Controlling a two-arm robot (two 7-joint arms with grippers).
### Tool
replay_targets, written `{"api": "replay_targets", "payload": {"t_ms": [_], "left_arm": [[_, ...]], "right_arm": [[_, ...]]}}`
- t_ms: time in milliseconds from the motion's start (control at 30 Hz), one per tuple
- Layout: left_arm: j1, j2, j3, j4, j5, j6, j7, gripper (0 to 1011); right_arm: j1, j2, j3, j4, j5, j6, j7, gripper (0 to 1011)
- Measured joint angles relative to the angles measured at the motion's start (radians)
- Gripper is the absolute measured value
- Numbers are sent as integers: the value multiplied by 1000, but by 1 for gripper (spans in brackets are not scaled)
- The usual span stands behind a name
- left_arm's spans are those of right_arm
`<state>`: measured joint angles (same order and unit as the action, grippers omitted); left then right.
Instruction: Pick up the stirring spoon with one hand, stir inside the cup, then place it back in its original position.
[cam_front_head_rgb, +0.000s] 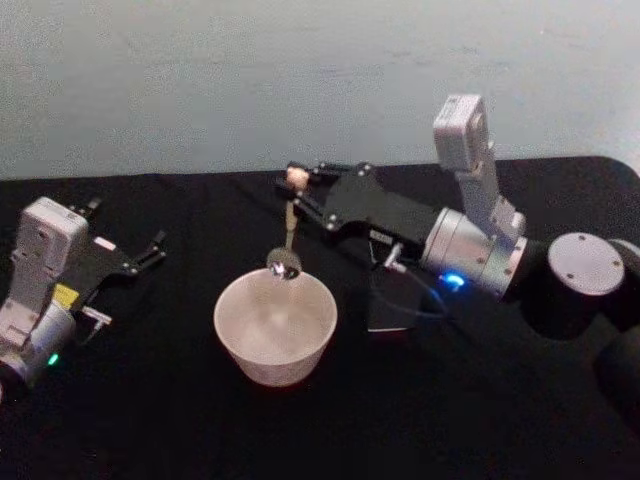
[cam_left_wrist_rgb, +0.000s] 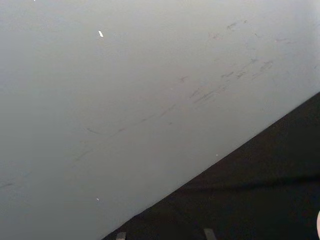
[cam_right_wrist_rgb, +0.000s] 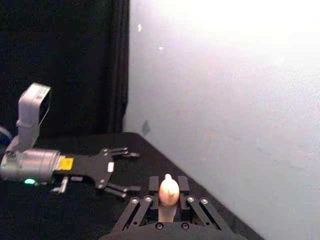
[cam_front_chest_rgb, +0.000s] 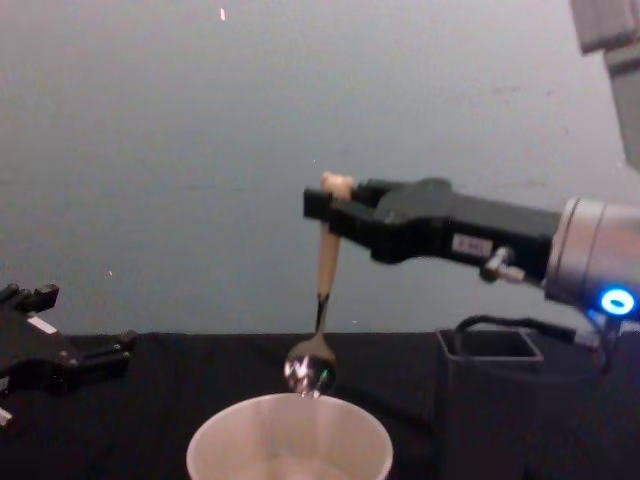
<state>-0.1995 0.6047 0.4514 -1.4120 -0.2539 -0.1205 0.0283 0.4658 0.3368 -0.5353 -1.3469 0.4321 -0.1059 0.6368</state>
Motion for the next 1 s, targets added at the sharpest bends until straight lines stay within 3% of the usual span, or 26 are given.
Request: {"api": "replay_targets", "payload": {"t_ms": [267,467,667,1000], "left_arm": [[0,0,0,0,0,0,0,1001],[0,0,0,0,0,0,0,1001],[0,0,0,0,0,0,0,1001],[0,0,0,0,0,0,0,1001]], "right_arm": [[-39,62,56,-140,18,88,-89,214],[-80,115,106,-227,23,124,-143,214],[-115,143,143,-282,31,127,-164,214],[-146,171,162,-340,26,135,-177,214]]}}
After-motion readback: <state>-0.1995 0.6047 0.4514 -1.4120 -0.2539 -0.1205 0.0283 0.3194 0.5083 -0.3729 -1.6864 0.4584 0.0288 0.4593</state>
